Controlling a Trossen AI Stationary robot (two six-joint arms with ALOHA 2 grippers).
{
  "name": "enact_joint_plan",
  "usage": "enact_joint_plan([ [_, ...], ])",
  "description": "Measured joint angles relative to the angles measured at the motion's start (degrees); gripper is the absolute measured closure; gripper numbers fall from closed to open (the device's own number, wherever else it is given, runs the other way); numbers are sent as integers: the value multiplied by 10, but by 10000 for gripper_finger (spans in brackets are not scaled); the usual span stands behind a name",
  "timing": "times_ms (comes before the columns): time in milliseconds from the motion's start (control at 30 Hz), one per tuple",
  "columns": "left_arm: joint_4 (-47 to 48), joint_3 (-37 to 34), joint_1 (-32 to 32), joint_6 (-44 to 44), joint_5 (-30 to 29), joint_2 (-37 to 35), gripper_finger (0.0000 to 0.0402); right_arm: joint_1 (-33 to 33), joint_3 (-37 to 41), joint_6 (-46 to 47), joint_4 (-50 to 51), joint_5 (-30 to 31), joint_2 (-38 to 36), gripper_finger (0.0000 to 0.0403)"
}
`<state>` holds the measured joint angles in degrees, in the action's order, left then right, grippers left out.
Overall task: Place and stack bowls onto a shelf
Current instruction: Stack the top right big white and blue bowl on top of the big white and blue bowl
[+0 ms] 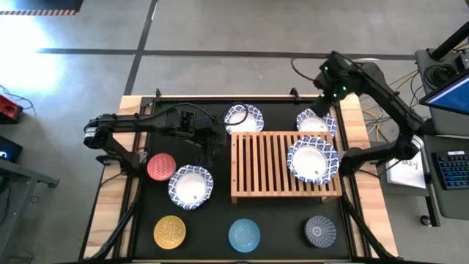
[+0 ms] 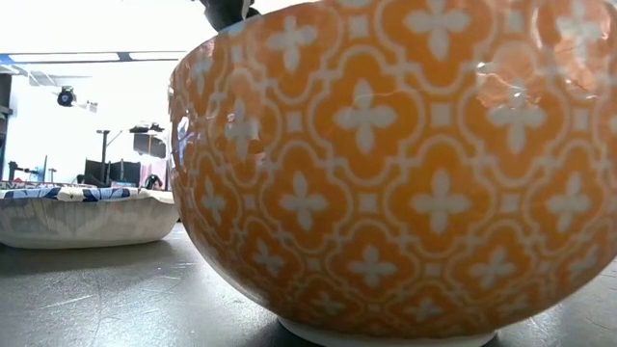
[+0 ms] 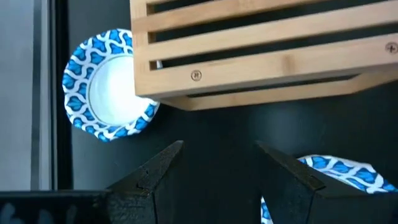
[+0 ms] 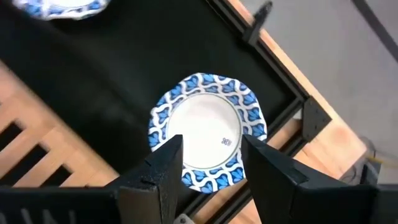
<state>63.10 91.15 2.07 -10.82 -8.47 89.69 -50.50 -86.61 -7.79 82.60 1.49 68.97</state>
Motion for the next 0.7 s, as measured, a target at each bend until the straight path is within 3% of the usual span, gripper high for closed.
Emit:
enact_joint_plan([
  [400, 37, 0, 0, -16, 0, 0, 228, -38, 3, 38, 5, -1, 33, 248],
  [700, 69, -1, 0, 0, 0, -1, 228, -38, 57, 93, -59, -13, 46, 210],
])
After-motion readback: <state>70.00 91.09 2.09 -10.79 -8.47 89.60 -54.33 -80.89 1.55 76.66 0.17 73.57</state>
